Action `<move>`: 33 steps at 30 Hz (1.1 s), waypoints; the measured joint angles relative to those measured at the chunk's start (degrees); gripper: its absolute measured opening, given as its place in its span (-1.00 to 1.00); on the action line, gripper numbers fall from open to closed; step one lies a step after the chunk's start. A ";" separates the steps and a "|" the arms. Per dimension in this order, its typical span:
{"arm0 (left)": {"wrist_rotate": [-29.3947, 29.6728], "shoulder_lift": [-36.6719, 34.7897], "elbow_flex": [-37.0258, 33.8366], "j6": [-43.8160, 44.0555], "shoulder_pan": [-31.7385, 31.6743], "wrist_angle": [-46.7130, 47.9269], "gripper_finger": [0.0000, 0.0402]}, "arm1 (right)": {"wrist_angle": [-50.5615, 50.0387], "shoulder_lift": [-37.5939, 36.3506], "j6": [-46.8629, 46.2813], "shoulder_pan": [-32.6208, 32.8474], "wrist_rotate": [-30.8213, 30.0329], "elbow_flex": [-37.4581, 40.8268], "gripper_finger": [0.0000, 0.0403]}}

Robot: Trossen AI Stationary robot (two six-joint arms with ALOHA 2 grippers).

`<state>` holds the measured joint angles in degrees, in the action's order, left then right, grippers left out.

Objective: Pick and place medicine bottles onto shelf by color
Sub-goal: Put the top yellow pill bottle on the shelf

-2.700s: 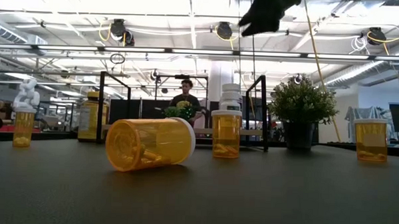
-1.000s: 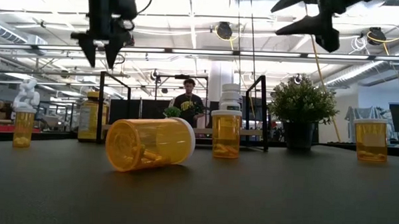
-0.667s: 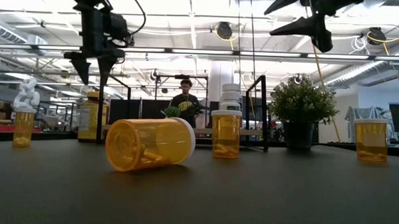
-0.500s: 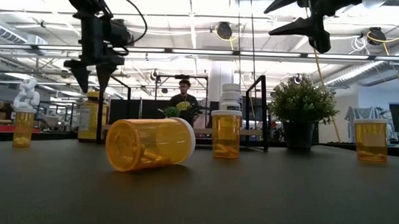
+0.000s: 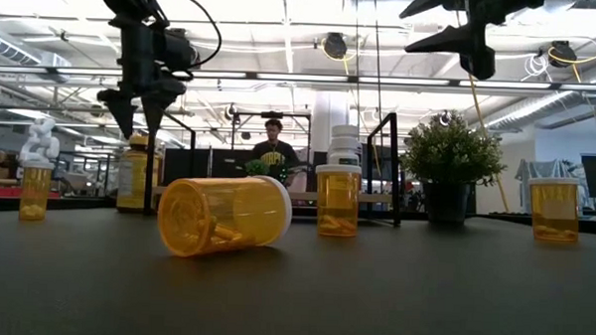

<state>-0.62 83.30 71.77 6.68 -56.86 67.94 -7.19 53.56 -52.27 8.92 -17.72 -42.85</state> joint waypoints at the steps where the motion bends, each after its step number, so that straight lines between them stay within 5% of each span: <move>1: 0.00 0.00 0.67 -0.03 0.00 0.80 0.67 | -0.41 -0.29 0.02 -0.45 0.02 -0.02 -0.07; 33: 0.42 -0.06 -3.04 0.26 1.05 -4.96 0.67 | -2.09 -1.79 1.01 -3.33 1.42 -0.04 -0.07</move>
<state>-0.21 83.24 68.73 6.94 -55.81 62.98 -9.28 51.77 -51.26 5.58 -16.29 -42.89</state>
